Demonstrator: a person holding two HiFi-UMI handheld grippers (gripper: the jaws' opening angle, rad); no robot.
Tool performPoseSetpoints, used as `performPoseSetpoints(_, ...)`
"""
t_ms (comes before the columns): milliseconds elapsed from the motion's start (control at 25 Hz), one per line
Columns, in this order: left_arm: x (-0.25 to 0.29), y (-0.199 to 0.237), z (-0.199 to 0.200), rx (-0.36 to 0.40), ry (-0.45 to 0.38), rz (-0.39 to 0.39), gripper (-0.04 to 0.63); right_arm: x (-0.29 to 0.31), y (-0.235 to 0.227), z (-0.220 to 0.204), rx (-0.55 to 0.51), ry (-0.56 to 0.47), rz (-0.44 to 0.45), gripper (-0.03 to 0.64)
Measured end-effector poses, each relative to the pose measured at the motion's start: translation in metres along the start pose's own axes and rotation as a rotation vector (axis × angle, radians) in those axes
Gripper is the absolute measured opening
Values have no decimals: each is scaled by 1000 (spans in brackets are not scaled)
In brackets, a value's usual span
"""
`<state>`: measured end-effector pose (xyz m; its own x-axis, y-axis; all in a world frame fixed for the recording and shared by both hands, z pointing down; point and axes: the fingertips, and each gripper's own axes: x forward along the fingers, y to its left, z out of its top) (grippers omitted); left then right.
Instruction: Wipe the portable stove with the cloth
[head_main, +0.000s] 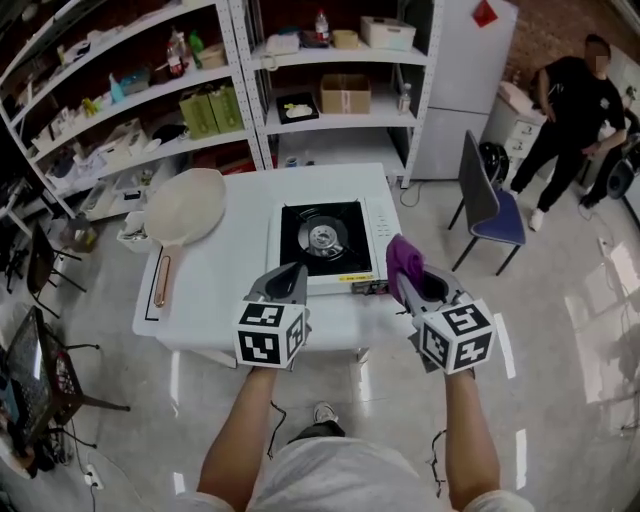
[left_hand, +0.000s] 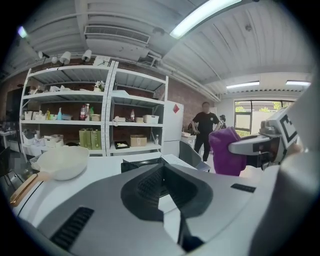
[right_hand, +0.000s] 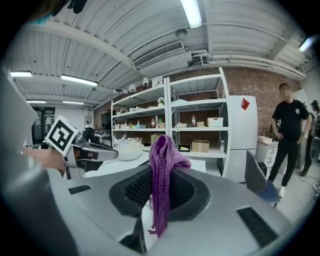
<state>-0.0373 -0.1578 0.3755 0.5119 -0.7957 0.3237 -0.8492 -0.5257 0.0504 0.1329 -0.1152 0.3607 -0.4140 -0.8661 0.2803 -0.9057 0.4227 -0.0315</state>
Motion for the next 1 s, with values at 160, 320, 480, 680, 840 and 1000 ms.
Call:
performPoseSetpoints(160, 19, 19, 5, 1, 2, -19, 5, 30, -14, 6, -11, 24, -20, 63)
performPoseSetpoints(320, 39, 30, 7, -1, 10, -36, 5, 54, -31, 16, -38, 44, -35, 63)
performPoseSetpoints(480, 54, 35, 5, -4, 25, -42, 5, 74, -46, 18, -64, 74, -28, 63)
performPoseSetpoints(680, 70, 40, 4, -9, 43, -13, 5, 97, -63, 26, -103, 89, 14, 63)
performPoseSetpoints(840, 85, 43, 3, -27, 47, 35, 5, 119, -83, 29, -173, 105, 55, 63)
performPoseSetpoints(1000, 101, 44, 5, -61, 45, 87, 5, 139, -107, 31, -192, 119, 111, 63)
